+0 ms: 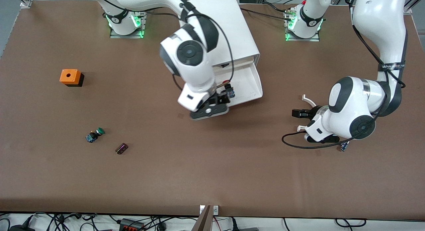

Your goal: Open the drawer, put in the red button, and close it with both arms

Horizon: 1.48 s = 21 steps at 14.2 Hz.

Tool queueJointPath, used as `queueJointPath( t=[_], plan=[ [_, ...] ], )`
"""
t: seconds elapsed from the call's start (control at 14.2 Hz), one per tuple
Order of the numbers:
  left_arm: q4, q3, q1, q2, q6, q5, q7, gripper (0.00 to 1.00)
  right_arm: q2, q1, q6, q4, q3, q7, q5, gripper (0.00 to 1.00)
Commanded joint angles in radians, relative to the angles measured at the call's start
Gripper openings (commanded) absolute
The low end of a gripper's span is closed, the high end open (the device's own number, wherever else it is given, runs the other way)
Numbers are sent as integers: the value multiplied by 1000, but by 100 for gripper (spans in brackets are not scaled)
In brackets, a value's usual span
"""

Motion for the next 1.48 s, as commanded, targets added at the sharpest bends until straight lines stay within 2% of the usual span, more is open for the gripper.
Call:
queueJointPath(
  t=[0.0, 0.14, 0.35, 0.56, 0.92, 1.13, 1.41],
  plan=[
    [-27, -38, -27, 5, 83, -21, -137, 100, -57, -80, -89, -9, -14, -8, -2, 100],
    [-30, -55, -67, 12, 160, -23, -249, 100, -83, -169, -132, -11, -12, -100, -2, 100],
    [-30, -58, -145, 34, 283, -24, -355, 100, -111, -296, -286, -12, -18, -313, -4, 100],
    [-49, -58, -240, 38, 347, -30, -443, 100, -140, -368, -341, -12, -18, -324, -1, 100],
    [-90, -95, -248, 31, 374, -73, -445, 100, -169, -425, -371, -17, -21, -326, -1, 100],
    [-161, -157, -224, 0, 370, -76, -445, 100, -189, -447, -373, -17, -21, -332, -1, 100],
    [-228, -187, -221, -38, 369, -133, -448, 100, -240, -514, -425, -32, -26, -349, -4, 100]
  ],
)
